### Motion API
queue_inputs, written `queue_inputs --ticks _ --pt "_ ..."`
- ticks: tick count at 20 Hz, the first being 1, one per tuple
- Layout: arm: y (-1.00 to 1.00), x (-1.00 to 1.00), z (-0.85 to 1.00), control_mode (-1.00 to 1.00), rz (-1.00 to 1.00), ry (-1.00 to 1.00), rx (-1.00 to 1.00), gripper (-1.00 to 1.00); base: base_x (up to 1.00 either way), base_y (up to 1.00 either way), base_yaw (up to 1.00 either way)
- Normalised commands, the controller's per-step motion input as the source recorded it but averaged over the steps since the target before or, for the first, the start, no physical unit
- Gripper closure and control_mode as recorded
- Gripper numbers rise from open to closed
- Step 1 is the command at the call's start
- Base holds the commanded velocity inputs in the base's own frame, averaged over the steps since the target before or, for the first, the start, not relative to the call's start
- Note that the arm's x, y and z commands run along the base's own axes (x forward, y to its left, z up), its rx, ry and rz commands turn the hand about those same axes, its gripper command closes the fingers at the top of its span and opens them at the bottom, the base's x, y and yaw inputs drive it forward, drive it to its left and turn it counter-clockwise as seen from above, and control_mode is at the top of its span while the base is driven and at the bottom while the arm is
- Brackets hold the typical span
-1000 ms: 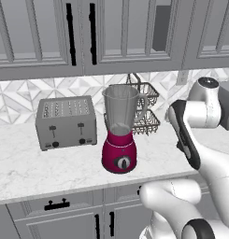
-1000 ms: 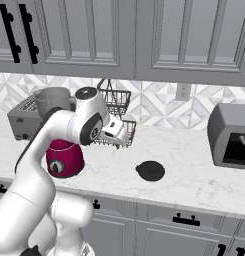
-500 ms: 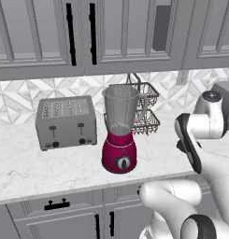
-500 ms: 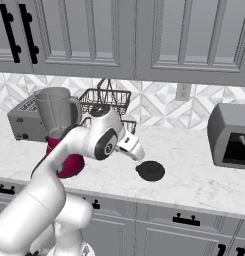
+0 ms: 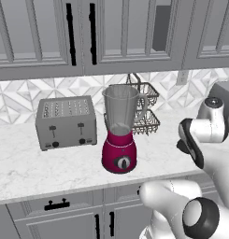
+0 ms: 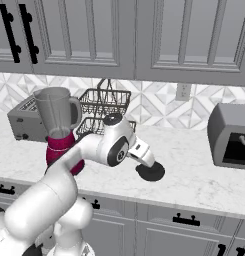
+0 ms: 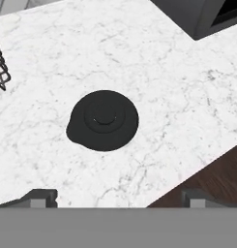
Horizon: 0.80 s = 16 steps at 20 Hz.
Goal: Close the lid blender by securely placing the lid on top.
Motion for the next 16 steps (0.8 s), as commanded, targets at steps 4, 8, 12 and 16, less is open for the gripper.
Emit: queue_inputs --ticks 4,8,12,16 --pt "-0.06 0.27 -0.29 -1.0 0.0 0.06 0.0 -1.0 0.0 0.0 0.0" --pt "0.0 0.25 -0.27 -1.0 0.0 0.03 0.0 -1.0 0.0 0.0 0.0" --pt "-0.09 0.27 -0.25 -1.0 0.0 0.02 0.02 -1.0 0.0 0.0 0.0" --pt "-0.17 0.25 -0.22 -1.0 0.0 0.0 0.07 -1.0 0.0 0.0 0.0"
